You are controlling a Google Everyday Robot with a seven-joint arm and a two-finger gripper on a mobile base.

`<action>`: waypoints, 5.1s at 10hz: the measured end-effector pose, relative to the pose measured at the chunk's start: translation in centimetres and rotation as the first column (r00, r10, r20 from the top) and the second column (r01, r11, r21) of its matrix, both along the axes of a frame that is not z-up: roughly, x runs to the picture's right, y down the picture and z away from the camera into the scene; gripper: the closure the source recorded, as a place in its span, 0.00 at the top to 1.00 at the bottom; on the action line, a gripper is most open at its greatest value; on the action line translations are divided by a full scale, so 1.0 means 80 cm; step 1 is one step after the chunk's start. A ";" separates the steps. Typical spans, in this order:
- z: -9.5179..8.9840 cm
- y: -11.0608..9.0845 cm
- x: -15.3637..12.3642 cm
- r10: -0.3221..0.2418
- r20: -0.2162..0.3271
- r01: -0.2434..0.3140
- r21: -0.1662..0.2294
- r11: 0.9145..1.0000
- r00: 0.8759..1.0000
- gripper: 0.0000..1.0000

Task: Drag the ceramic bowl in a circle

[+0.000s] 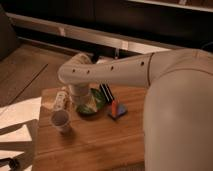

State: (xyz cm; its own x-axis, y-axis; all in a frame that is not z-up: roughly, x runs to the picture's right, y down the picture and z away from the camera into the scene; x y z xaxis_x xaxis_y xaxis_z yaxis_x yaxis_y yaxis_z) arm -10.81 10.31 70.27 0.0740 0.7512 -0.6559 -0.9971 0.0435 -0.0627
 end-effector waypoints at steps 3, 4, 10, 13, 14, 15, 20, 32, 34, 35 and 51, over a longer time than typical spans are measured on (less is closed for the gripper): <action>0.000 0.000 0.000 0.000 0.000 0.000 0.000 1.000 1.000 0.65; 0.000 0.000 0.000 0.000 0.000 0.000 0.000 1.000 1.000 0.65; 0.000 0.000 0.000 0.000 0.000 0.000 0.000 1.000 1.000 0.65; 0.000 0.000 0.000 0.000 0.000 0.000 0.000 1.000 1.000 0.65; 0.000 0.000 0.000 -0.002 -0.001 0.002 0.001 1.000 1.000 0.65; 0.004 -0.006 0.004 -0.001 -0.005 0.001 0.013 1.000 1.000 0.65; 0.048 -0.117 0.049 -0.087 0.038 0.076 0.235 0.969 0.995 0.65; 0.133 -0.138 0.126 -0.127 0.012 0.118 0.292 0.949 0.992 0.65; 0.168 -0.112 0.125 -0.115 0.026 0.105 0.244 0.964 0.993 0.65; 0.181 -0.102 0.125 -0.105 0.034 0.095 0.220 0.971 0.994 0.65; 0.294 -0.074 0.127 -0.101 0.090 0.101 0.009 0.995 0.991 0.65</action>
